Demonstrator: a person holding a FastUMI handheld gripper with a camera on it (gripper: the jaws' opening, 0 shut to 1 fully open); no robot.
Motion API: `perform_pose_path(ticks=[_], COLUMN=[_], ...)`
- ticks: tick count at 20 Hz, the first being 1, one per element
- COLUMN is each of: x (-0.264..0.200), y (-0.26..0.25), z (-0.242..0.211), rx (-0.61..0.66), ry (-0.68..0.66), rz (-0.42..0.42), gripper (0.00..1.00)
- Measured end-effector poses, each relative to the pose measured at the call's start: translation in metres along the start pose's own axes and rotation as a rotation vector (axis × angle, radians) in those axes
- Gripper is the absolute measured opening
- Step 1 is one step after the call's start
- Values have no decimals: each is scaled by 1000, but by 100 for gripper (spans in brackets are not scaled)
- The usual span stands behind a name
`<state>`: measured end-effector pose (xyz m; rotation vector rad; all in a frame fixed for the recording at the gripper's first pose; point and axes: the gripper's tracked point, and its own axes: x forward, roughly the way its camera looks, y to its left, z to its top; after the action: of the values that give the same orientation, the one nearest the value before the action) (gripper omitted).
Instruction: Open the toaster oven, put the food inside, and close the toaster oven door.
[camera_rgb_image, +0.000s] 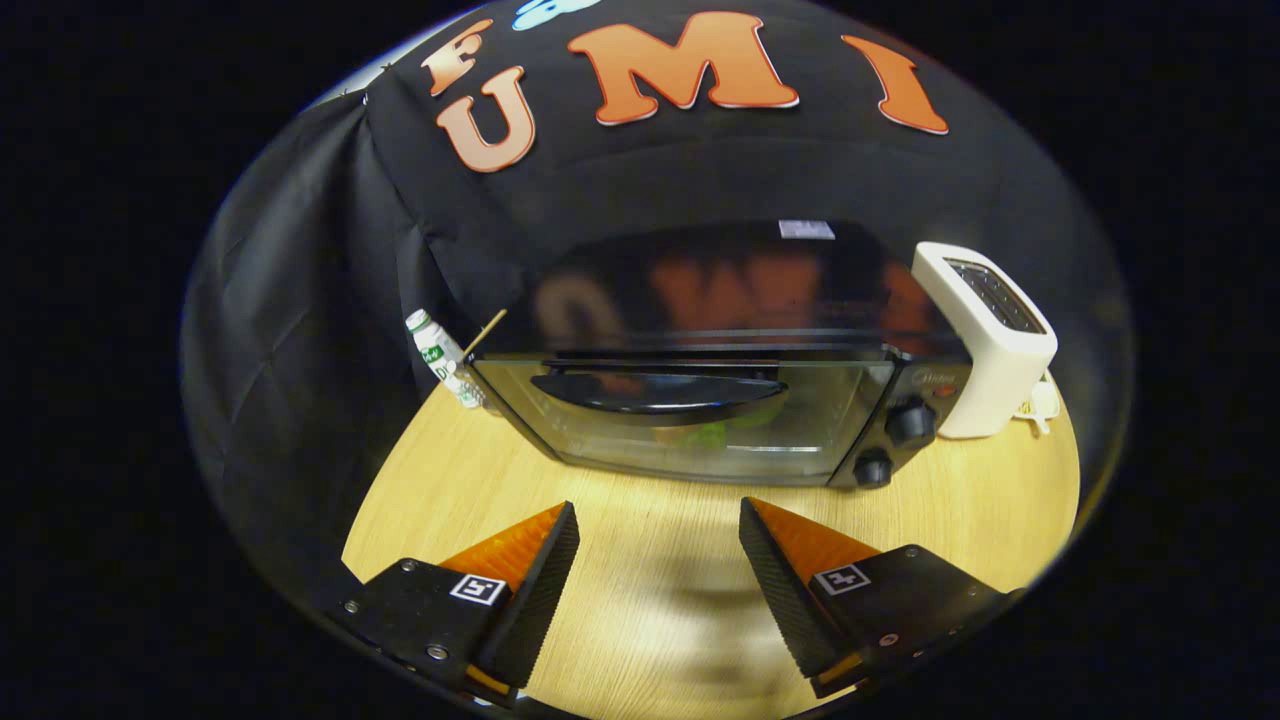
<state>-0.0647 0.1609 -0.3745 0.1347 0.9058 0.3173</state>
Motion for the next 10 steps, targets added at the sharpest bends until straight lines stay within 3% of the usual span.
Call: perform_pose_path(ticks=[5, 10], x=[-37, -109], y=[-2, 5], z=[66, 153], rx=[-138, -199], ry=[-190, -445], rz=[-50, -62], gripper=[96, 96])
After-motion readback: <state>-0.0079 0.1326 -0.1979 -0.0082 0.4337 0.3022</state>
